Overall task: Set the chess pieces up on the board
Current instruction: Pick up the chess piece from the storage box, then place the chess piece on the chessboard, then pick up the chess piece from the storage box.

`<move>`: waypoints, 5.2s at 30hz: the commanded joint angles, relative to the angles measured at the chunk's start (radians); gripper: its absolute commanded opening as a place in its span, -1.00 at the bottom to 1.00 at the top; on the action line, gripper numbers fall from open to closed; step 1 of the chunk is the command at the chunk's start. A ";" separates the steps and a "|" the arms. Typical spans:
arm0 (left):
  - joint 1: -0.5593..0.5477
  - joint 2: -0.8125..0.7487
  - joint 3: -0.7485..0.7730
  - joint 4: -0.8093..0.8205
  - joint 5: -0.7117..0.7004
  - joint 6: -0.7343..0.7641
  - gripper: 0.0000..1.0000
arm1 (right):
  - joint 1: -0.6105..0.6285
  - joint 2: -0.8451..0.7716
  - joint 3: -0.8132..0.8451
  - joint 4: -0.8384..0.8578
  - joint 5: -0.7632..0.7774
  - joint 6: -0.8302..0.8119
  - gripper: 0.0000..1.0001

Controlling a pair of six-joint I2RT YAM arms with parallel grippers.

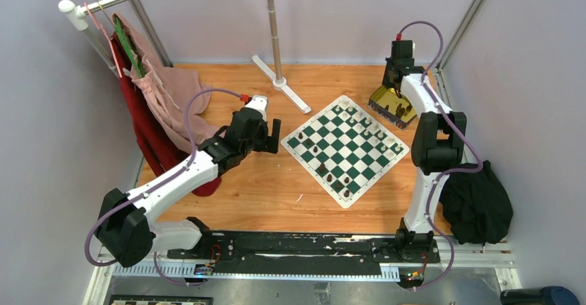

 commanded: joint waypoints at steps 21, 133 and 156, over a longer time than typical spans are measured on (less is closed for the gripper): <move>0.006 -0.144 -0.103 -0.027 0.031 -0.106 1.00 | 0.503 -0.466 -0.463 -0.096 0.092 -0.023 -1.00; 0.005 -0.122 -0.126 0.007 0.047 -0.070 1.00 | 0.728 -0.377 -0.556 -0.039 0.095 0.002 -0.42; 0.006 -0.096 -0.117 0.015 0.062 -0.095 1.00 | 0.328 -0.486 -0.403 -0.093 0.264 0.015 -0.12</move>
